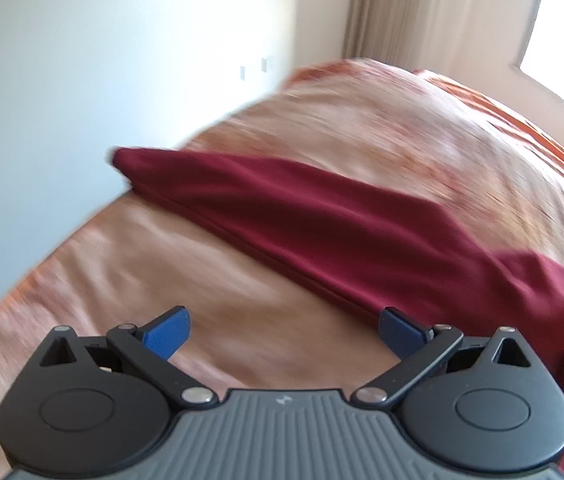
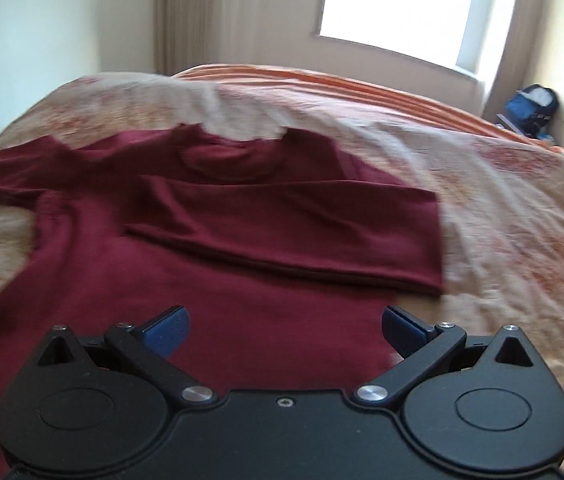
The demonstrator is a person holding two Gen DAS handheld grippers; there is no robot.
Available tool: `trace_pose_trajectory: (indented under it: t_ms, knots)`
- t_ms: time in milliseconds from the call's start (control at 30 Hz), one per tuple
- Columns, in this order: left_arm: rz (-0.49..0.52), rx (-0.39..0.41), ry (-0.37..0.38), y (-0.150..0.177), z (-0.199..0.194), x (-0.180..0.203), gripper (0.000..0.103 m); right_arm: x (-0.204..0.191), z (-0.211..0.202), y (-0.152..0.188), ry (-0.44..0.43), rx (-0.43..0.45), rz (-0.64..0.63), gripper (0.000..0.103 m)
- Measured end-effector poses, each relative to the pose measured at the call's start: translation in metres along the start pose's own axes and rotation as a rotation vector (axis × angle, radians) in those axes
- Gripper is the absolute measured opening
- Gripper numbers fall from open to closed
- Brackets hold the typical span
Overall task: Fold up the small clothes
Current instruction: 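Move the left tool to the other sleeve cuff and grasp it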
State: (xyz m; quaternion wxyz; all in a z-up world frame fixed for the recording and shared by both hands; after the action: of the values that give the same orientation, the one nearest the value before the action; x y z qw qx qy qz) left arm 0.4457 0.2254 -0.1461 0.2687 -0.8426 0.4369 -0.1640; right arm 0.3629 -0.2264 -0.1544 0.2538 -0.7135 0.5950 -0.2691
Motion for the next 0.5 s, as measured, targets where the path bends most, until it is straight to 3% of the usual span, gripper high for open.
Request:
trace_pose_trajectory:
  t_ms: [233,367,500]
  knots:
    - [-0.135,0.057,-0.016,-0.053,0.044,-0.100,0.103,-0.076,0.007,-0.015,-0.065,-0.022,-0.086,0.102]
    - [-0.245,0.115,0.025,-0.078,0.060,-0.140,0.102,-0.111,0.018,-0.020,-0.094,-0.041,-0.127,0.102]
    - [-0.347,0.115,0.080,-0.092,0.078,-0.161,0.085,-0.139,0.022,-0.019,-0.130,-0.053,-0.179,0.102]
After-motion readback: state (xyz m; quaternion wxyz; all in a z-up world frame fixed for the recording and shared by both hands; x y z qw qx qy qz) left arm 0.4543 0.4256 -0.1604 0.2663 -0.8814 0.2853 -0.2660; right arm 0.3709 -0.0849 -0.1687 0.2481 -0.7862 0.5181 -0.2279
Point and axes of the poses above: each gripper's, at about its wrist camera, not at the fingertips, and z roughly the way its jaws point, x to its right, y to its underside, the point moved 3 cm from there along z, roughly the way its jaws point, and after that the axes turned 1 degree about x, right-handed, at the moved point
